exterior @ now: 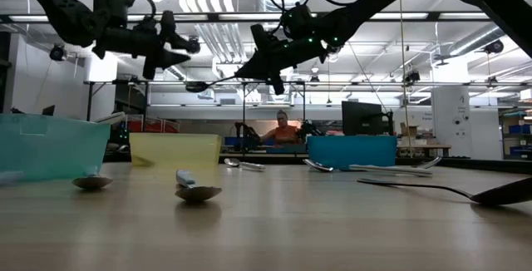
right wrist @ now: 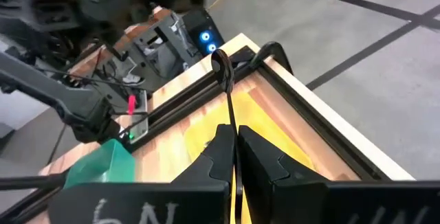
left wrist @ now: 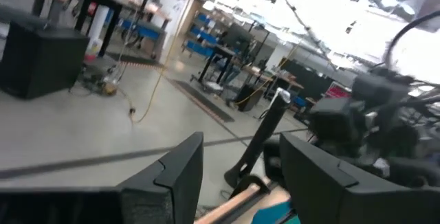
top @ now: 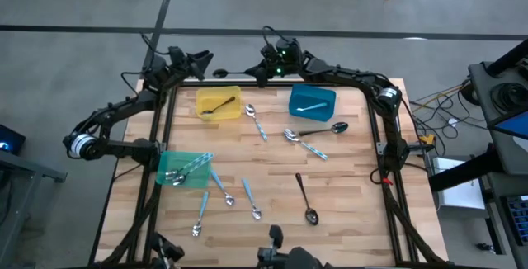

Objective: Sort silverware by color (type)
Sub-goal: Put the black spoon into the yellow bin

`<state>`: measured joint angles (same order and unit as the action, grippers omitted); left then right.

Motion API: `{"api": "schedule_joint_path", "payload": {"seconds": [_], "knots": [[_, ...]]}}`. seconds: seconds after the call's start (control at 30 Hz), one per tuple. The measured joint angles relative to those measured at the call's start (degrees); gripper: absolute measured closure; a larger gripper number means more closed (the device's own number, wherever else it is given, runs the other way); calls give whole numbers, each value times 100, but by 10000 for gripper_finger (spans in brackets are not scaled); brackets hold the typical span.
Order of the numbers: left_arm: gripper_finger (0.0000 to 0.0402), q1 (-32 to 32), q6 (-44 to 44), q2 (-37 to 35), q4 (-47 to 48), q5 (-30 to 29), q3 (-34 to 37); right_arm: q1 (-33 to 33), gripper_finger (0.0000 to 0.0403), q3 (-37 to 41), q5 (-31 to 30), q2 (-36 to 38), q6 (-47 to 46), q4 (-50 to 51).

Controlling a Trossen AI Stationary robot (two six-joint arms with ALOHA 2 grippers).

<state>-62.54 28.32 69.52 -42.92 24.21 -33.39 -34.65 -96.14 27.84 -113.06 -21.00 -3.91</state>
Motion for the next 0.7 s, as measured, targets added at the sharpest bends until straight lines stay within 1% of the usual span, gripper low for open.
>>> {"api": "schedule_joint_path", "payload": {"seconds": [0.2,0.33,0.4,0.47,0.57,0.63,0.7], "knots": [[231,1,-269,0,45,447,-591,133,395,0,-110,0,-47,25],[231,1,-365,-2,77,781,-982,226,395,-1,-371,-28,-19,-3],[231,1,-385,-2,116,912,-1146,245,395,-65,-403,-97,-41,-16],[231,1,-391,-4,227,1036,-1297,292,395,-233,-402,-262,-109,-12],[231,1,-511,-4,532,1288,-1496,347,394,-584,-343,-613,-197,255],[231,1,-612,-9,787,1427,-1589,364,394,-881,-210,-830,-202,641],[231,1,-680,-17,991,1437,-1628,363,394,-1258,-195,-1015,-199,1049]]}}
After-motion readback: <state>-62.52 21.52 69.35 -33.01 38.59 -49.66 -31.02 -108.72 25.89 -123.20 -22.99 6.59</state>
